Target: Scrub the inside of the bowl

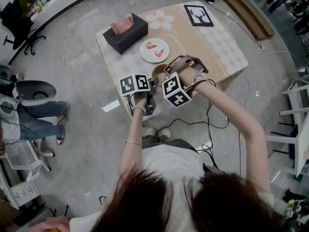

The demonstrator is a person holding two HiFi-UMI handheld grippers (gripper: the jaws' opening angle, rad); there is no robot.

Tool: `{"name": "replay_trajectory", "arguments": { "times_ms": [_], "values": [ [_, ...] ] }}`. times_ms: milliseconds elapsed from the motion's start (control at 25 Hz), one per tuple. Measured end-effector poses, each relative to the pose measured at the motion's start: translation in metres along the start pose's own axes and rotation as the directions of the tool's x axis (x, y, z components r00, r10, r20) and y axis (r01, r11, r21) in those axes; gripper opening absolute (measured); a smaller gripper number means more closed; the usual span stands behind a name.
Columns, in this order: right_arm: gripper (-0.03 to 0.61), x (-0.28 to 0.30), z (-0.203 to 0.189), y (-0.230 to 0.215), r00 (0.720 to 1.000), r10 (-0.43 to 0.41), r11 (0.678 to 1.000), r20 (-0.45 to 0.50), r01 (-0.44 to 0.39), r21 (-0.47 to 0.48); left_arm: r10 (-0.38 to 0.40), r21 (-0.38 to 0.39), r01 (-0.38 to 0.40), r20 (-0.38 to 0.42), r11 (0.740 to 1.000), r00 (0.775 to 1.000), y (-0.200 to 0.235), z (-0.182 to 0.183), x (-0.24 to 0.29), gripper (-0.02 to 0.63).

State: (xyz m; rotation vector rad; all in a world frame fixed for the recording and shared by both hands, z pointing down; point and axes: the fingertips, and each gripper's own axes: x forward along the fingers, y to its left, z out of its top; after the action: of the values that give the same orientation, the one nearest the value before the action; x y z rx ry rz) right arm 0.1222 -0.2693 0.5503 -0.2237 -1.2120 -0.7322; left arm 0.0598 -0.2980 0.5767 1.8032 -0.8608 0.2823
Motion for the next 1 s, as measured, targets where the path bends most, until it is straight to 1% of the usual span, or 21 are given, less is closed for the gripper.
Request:
{"name": "replay_trajectory", "arguments": {
  "times_ms": [240, 440, 640, 840, 1000],
  "values": [
    [0.095, 0.000, 0.006, -0.006, 1.000, -0.021, 1.000, 0.009, 0.021, 0.005, -0.008, -0.002, 0.008, 0.000, 1.000, 1.000, 0.000, -0.001, 0.000, 0.097],
    [0.095, 0.004, 0.005, -0.015, 0.999, -0.034, 0.999, -0.011, 0.034, -0.024, -0.021, -0.011, 0.021, -0.002, 1.000, 1.000, -0.001, -0.003, 0.000, 0.095],
    [0.095, 0.010, 0.000, -0.028, 0.998, -0.050, 0.997, -0.041, 0.047, -0.064, -0.031, -0.006, 0.031, -0.006, 1.000, 1.000, -0.002, -0.003, -0.001, 0.095],
    [0.095, 0.008, 0.000, -0.045, 0.996, -0.082, 0.995, -0.040, 0.079, -0.067, -0.038, -0.009, 0.038, -0.014, 0.999, 0.999, -0.004, -0.006, -0.002, 0.095],
    [0.095, 0.007, 0.001, -0.054, 0.995, -0.089, 0.994, -0.038, 0.086, -0.072, -0.041, -0.010, 0.041, -0.015, 0.999, 0.999, -0.004, -0.007, -0.004, 0.095]
  ]
}}
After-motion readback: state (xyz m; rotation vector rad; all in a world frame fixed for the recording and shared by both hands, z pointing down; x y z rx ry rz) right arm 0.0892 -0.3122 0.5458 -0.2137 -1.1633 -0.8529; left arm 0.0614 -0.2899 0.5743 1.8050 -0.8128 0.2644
